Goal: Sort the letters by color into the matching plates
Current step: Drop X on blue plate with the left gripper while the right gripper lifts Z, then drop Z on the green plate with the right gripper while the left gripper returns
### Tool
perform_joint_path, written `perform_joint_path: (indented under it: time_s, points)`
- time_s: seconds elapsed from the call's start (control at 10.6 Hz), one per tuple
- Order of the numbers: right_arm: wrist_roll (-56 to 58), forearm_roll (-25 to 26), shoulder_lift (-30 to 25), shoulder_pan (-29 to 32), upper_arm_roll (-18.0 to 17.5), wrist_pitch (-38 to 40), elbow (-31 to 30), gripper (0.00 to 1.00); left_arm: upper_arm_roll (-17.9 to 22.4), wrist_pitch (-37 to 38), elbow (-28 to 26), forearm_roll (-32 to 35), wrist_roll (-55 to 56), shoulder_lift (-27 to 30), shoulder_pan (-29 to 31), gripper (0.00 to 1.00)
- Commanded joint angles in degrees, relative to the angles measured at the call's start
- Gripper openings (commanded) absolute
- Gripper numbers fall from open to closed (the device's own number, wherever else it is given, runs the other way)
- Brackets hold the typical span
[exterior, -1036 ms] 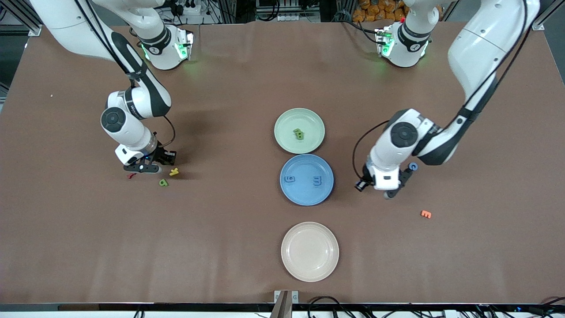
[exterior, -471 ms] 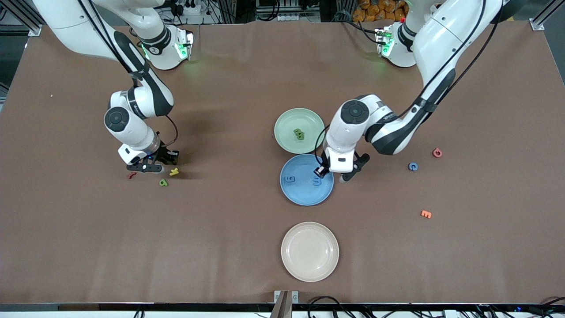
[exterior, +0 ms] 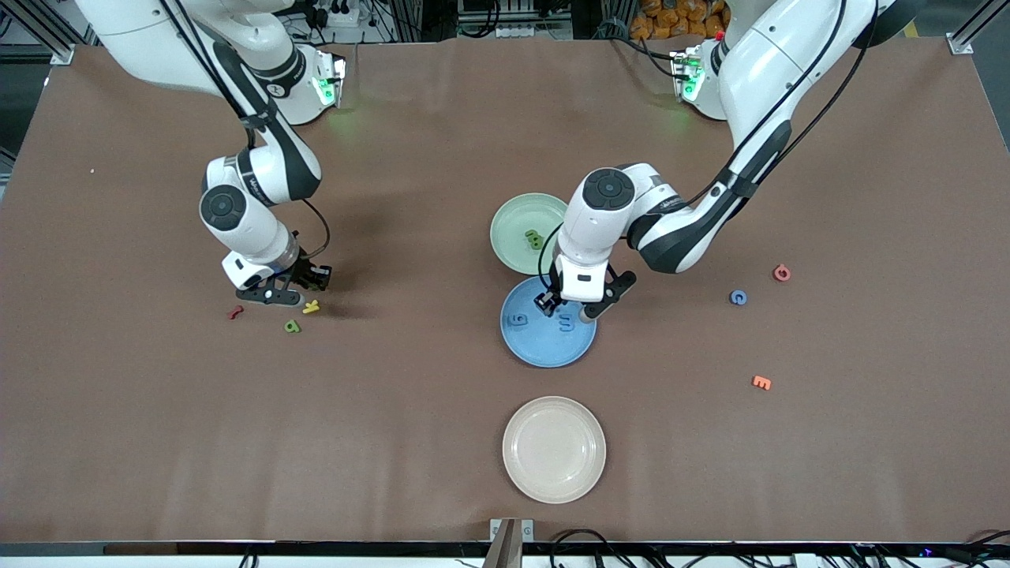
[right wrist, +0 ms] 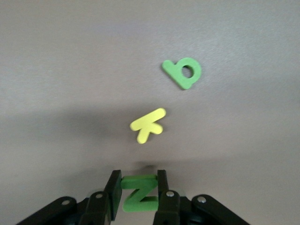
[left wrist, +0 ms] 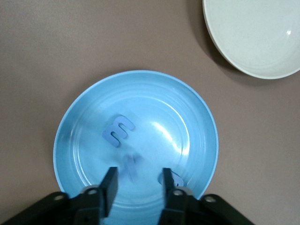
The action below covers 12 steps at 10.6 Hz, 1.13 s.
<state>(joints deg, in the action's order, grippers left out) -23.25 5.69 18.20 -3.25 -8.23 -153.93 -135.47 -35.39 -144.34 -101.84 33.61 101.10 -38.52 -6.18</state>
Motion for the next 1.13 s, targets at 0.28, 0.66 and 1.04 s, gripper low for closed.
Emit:
perform_joint_path:
  time_s: [0.28, 0.66, 1.04]
  points:
    - [-15.14, -0.86, -2.12, -2.63, -6.78, 1.18, 0.82, 0.00, 0.67, 6.35, 1.38, 2.08, -8.87, 1.69, 3.70, 1.00]
    - [-21.99, -5.95, -1.94, -4.13, -12.58, 1.09, 3.02, 0.00, -1.34, 11.79, 1.12, -0.02, -20.56, 3.10, 11.25, 1.00]
    - [-35.86, -5.87, -0.10, -9.56, -15.67, 1.96, 8.37, 0.00, -10.30, 17.94, -1.07, -0.91, -29.45, 3.71, 25.58, 1.00]
